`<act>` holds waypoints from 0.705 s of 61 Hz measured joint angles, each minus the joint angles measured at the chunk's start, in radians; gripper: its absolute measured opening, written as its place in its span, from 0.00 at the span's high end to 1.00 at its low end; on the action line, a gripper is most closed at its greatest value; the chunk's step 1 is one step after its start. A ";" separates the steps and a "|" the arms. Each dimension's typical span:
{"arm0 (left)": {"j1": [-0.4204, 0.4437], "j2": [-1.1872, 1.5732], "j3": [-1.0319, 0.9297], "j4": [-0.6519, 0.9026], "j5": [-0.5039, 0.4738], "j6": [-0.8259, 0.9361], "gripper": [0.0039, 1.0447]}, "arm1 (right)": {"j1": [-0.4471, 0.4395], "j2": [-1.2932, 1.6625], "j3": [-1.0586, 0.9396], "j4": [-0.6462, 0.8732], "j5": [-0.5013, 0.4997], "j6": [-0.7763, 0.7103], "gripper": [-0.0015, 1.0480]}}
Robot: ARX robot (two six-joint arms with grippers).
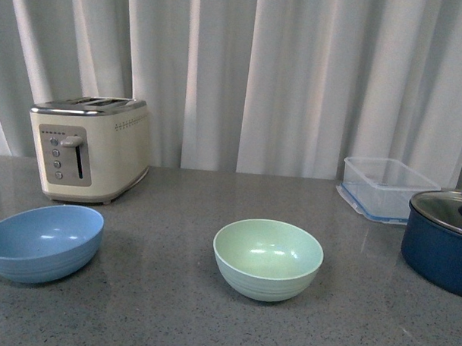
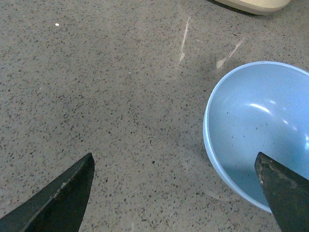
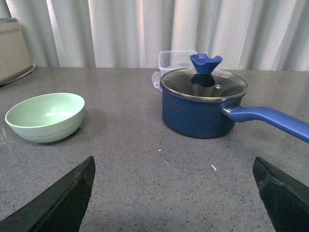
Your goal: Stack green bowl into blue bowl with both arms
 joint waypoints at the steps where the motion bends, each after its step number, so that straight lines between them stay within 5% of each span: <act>1: -0.001 0.006 0.004 0.001 -0.001 0.000 0.06 | 0.000 0.000 0.000 0.000 0.000 0.000 0.10; 43: -0.044 0.284 0.166 0.077 -0.013 -0.016 0.06 | 0.000 0.000 0.000 0.000 0.000 0.000 0.10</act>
